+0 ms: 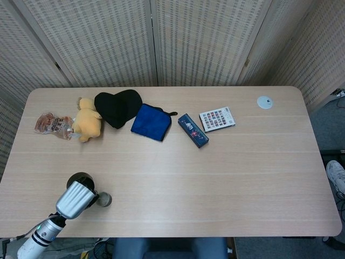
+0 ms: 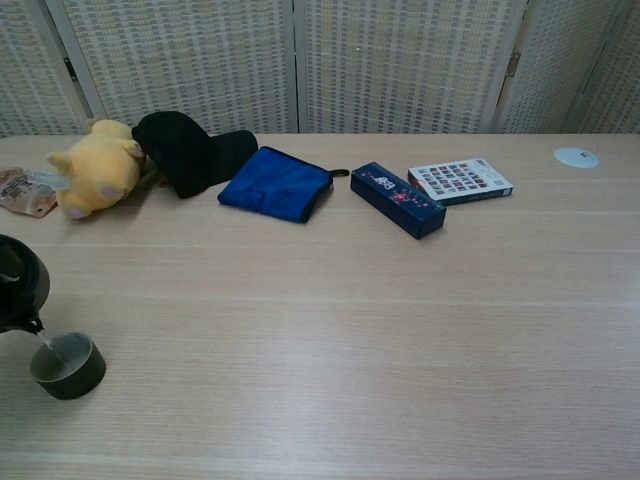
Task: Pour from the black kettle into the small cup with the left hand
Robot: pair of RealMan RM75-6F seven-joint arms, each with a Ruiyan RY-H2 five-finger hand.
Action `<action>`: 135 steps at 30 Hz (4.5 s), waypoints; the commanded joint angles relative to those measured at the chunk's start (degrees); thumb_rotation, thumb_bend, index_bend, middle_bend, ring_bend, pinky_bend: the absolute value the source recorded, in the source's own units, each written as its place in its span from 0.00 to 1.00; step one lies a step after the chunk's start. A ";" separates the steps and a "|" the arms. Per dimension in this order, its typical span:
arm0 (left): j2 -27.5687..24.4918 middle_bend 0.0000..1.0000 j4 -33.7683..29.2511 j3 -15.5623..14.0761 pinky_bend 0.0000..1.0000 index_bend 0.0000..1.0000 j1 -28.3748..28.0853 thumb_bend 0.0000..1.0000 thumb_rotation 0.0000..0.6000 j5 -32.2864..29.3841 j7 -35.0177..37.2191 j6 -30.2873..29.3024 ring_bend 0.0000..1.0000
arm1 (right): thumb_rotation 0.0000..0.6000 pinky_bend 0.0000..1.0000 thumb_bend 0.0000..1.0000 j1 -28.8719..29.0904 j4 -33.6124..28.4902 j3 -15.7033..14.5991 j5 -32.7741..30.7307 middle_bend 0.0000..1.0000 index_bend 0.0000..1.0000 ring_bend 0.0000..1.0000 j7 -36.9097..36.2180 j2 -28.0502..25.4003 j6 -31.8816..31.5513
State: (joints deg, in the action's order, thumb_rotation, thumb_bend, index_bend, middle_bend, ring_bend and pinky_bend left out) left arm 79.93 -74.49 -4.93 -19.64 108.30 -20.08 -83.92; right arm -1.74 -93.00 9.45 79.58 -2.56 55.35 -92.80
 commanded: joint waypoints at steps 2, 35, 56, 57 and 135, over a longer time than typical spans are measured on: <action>-0.02 1.00 -0.10 -0.08 0.58 1.00 0.02 0.40 0.95 0.00 -0.16 0.11 1.00 | 1.00 0.00 0.13 -0.02 0.08 0.02 -0.02 0.24 0.22 0.12 -0.08 -0.01 0.01; -0.79 1.00 -0.96 0.01 0.58 1.00 0.02 0.40 0.95 0.49 -1.60 -0.22 1.00 | 1.00 0.00 0.13 -0.71 0.24 -0.04 0.45 0.24 0.22 0.12 -0.90 -0.18 -0.98; -0.53 1.00 -1.38 0.46 0.58 1.00 -0.35 0.40 0.88 0.44 2.02 -1.04 1.00 | 1.00 0.00 0.13 -1.40 0.54 -0.10 0.45 0.24 0.22 0.12 -1.56 -0.13 -1.63; -0.44 1.00 -1.35 0.50 0.58 1.00 -0.35 0.40 0.88 0.30 2.66 -1.13 1.00 | 1.00 0.00 0.13 -1.41 0.54 -0.08 0.44 0.24 0.22 0.12 -1.56 -0.11 -1.66; 7.12 1.00 10.02 10.65 0.57 1.00 -6.93 0.24 0.38 -27.92 27.65 17.70 0.96 | 1.00 0.00 0.13 0.19 4.29 0.52 -1.95 0.24 0.22 0.12 -2.88 1.70 2.43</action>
State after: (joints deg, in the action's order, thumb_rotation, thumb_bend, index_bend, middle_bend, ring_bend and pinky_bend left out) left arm 86.97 -64.54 5.78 -26.56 80.35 7.65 -66.25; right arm -1.55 -88.70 9.97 77.64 -5.44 57.05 -90.37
